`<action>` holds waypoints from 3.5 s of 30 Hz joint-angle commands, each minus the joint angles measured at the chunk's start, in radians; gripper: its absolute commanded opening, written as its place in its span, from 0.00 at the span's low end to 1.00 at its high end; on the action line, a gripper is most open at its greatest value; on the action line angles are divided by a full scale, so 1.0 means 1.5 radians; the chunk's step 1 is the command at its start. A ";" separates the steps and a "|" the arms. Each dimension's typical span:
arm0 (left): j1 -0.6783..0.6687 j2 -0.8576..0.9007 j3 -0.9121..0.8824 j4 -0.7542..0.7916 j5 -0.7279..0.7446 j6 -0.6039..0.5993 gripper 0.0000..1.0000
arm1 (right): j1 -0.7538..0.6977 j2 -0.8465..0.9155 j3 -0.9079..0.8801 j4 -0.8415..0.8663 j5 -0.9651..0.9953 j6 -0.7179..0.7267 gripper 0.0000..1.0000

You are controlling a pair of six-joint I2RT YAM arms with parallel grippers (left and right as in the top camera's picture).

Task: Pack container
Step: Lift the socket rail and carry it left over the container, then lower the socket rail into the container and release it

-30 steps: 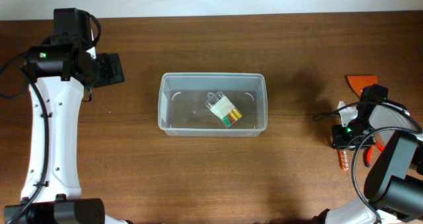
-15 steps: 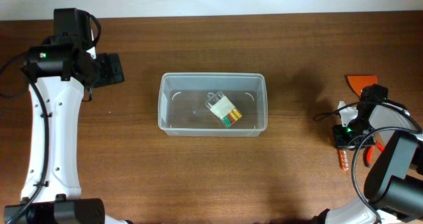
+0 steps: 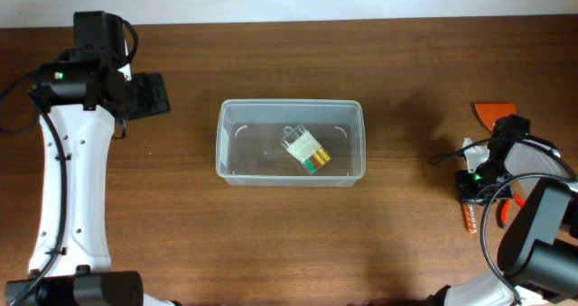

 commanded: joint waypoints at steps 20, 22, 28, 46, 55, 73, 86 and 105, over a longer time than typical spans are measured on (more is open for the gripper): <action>0.002 -0.005 0.010 0.001 -0.009 0.003 0.99 | 0.181 0.010 0.487 -0.268 -0.008 -0.054 0.04; 0.002 -0.005 0.010 0.001 -0.009 0.003 0.99 | 0.230 0.010 0.528 -0.270 -0.007 -0.075 0.04; 0.002 -0.005 0.010 0.001 -0.009 0.003 0.99 | 0.372 0.010 0.594 -0.250 -0.007 -0.175 0.04; 0.002 -0.005 0.010 0.001 -0.009 0.003 0.99 | 0.601 0.076 0.591 -0.084 -0.010 -0.248 0.04; 0.002 -0.005 0.010 0.001 -0.009 0.003 0.99 | 0.612 0.150 0.591 -0.099 -0.010 -0.255 0.04; 0.002 -0.005 0.010 0.001 -0.009 0.003 0.99 | 0.611 0.186 0.580 -0.212 -0.063 -0.264 0.04; 0.002 -0.005 0.010 0.001 -0.009 0.003 0.99 | 0.607 0.239 0.564 -0.201 -0.068 -0.270 0.04; 0.002 -0.005 0.010 0.001 -0.009 0.003 0.99 | 0.593 0.279 0.563 -0.194 -0.088 -0.270 0.18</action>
